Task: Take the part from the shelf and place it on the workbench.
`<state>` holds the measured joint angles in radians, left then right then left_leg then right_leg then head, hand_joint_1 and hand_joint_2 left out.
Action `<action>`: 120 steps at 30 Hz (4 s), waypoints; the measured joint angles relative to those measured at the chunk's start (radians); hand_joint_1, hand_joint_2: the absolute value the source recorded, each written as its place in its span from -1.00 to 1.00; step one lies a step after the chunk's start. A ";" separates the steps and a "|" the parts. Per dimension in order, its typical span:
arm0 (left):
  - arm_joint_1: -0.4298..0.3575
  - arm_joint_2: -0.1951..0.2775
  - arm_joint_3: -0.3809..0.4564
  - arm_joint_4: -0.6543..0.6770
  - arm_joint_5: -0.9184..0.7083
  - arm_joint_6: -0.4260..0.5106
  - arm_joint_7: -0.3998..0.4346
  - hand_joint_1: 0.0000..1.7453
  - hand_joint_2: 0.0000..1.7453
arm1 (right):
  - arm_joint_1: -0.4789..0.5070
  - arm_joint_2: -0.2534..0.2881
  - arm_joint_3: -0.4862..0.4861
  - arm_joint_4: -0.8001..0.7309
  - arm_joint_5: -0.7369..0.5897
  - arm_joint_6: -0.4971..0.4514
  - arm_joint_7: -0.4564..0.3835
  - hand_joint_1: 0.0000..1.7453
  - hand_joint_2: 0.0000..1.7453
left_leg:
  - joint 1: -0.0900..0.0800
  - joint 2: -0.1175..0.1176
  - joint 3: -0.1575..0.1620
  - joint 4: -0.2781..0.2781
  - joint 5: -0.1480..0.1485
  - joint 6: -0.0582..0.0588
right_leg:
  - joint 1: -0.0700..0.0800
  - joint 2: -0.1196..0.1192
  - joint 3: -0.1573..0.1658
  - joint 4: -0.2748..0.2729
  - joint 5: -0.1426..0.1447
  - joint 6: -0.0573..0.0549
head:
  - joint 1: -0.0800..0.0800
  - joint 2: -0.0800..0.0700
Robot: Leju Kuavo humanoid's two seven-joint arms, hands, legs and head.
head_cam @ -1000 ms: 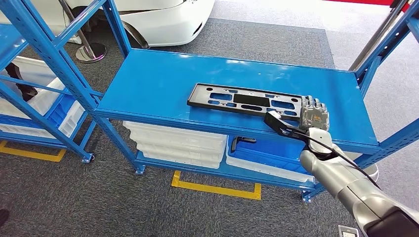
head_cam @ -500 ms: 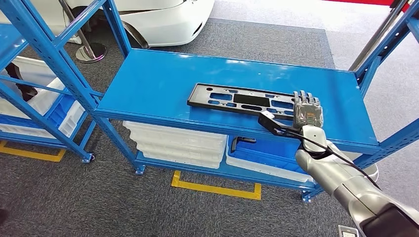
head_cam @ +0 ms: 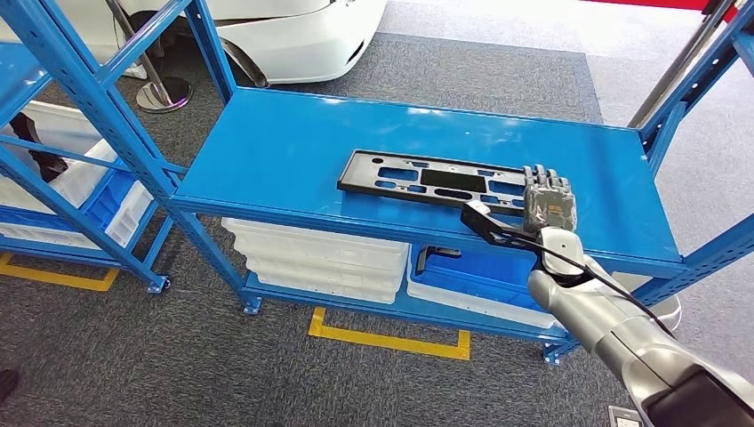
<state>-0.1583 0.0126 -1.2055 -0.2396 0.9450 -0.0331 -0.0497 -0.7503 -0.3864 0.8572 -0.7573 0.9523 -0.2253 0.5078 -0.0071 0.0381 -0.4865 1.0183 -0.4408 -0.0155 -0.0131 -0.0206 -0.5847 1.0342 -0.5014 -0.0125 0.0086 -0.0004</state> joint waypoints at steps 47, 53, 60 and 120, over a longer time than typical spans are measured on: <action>0.010 -0.006 0.005 0.000 0.009 -0.037 -0.156 -1.00 0.00 | -0.015 -0.084 -0.024 -0.190 0.209 0.149 0.111 1.00 1.00 | 0.000 0.000 -0.002 0.005 -0.001 0.006 | 0.000 0.001 0.002 -0.002 0.004 0.006 | 0.003 0.000; 0.013 -0.006 0.005 0.000 0.016 -0.046 -0.149 -1.00 1.00 | -0.038 -0.133 -0.039 -0.407 0.297 0.260 0.099 1.00 1.00 | 0.000 0.000 -0.004 0.005 0.000 0.006 | 0.001 0.001 0.000 -0.002 0.004 0.006 | 0.002 0.000; 0.013 -0.006 0.005 0.000 0.016 -0.048 -0.149 -1.00 1.00 | -0.046 -0.165 -0.043 -0.561 0.309 0.275 0.093 1.00 1.00 | 0.000 0.000 -0.005 0.005 0.000 0.006 | 0.001 0.001 0.000 -0.002 0.004 0.006 | 0.002 0.000; 0.013 -0.006 0.011 0.000 0.030 -0.008 -0.142 -1.00 1.00 | -0.025 -0.180 0.010 -0.886 0.285 0.236 0.081 1.00 1.00 | -0.003 0.000 -0.013 0.013 -0.001 0.008 | -0.004 0.000 -0.005 -0.005 0.008 0.012 | 0.000 0.000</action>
<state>-0.1449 0.0069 -1.1940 -0.2399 0.9751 -0.0414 -0.1918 -0.7750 -0.5669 0.8677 -1.6433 1.2378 0.0107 0.5885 -0.0101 0.0385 -0.4990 1.0311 -0.4420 -0.0073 -0.0170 -0.0205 -0.5894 1.0296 -0.4938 -0.0009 0.0087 -0.0004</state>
